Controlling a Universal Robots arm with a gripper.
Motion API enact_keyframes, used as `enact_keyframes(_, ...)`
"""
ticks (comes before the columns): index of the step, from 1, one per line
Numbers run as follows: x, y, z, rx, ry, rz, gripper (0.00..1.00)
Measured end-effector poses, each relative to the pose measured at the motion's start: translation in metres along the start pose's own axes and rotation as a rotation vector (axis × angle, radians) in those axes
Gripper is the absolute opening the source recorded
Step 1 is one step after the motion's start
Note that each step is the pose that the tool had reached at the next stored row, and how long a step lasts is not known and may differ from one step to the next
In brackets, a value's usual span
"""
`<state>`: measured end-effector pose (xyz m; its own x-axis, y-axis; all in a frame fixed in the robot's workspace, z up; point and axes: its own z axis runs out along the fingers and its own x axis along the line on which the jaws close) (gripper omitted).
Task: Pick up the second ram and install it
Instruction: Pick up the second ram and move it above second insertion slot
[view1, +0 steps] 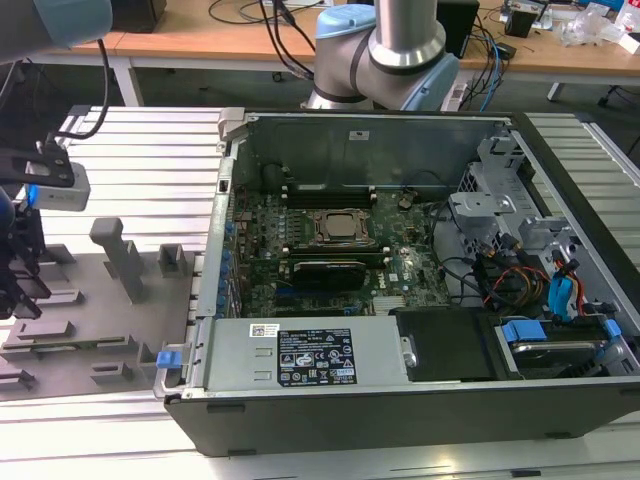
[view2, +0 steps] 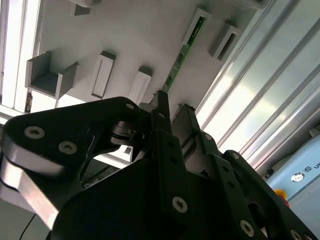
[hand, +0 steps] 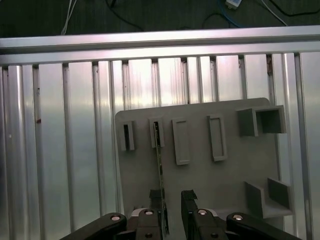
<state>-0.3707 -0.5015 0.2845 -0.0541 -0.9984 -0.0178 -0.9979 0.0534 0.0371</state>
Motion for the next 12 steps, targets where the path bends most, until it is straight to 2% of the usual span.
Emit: enact_keyframes(12,0.0029,-0.0007,0.0124,0.0002,-0.0001,0.000,0.30)
